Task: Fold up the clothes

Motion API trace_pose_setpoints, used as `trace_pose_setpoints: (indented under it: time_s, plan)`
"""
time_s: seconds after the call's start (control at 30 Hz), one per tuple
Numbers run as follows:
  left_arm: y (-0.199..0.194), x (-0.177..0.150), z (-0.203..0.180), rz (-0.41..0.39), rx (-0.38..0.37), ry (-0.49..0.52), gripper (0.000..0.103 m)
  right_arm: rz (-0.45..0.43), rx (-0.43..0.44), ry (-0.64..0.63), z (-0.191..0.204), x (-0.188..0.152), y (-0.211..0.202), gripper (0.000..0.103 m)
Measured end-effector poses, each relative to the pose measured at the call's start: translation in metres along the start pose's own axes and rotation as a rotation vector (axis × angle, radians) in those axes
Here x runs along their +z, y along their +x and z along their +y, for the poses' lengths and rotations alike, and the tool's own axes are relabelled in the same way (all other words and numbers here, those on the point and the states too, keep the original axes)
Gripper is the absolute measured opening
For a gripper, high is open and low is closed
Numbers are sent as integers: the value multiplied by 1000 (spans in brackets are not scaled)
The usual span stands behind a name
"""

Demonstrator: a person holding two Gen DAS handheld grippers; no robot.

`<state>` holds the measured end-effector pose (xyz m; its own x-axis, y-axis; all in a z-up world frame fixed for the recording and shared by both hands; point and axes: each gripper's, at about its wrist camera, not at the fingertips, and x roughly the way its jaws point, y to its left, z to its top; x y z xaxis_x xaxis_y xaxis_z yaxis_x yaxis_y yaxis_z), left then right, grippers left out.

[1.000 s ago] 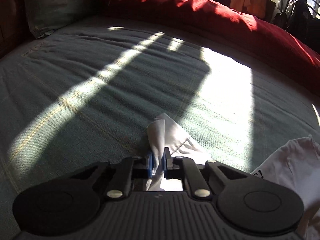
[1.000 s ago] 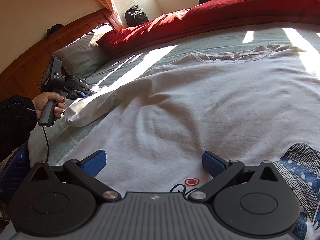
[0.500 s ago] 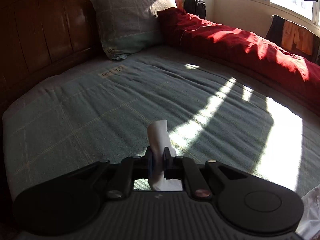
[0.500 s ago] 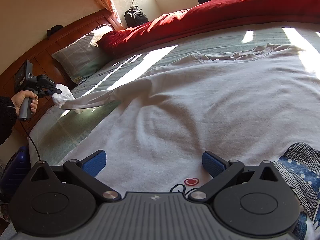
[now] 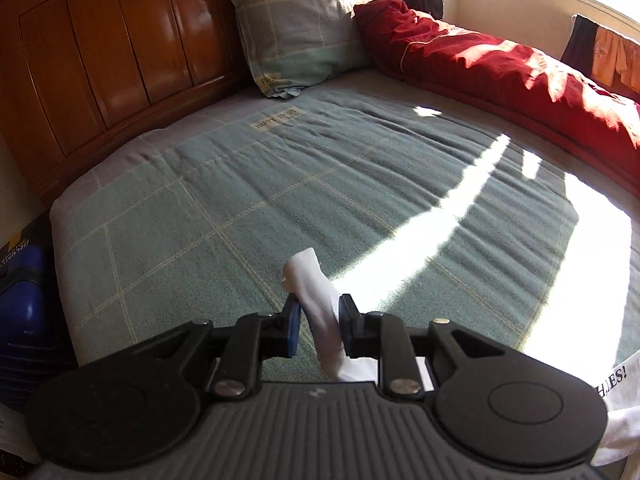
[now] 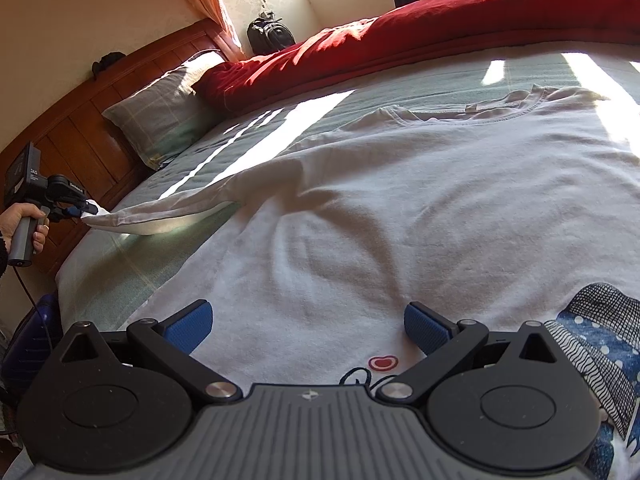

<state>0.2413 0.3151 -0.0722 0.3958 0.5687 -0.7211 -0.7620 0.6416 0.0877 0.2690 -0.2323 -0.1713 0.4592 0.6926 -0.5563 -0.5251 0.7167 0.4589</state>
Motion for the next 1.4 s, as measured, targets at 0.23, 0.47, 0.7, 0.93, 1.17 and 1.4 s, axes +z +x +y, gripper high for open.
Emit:
trace_pose_setpoints:
  time_s: [0.23,0.47,0.7,0.93,1.17,1.4]
  plan:
    - [-22,10,-7,0,-80,23,33,1,5,17,-2,1,-2,103]
    - [-13,-16,-81,167,-350,202,36,3,-2,4,0,0,-2,103]
    - [-2,-43,-162,250,-521,380,49,8,8,9,-2,1,-3,103]
    - [14,-49,-218,257,-595,604,61,11,18,10,-3,1,-3,103]
    - [41,-54,-237,306,-623,769,58,12,18,-4,-2,1,-2,103]
    - [25,-65,-243,268,-695,888,3,9,4,-9,4,4,-5,103]
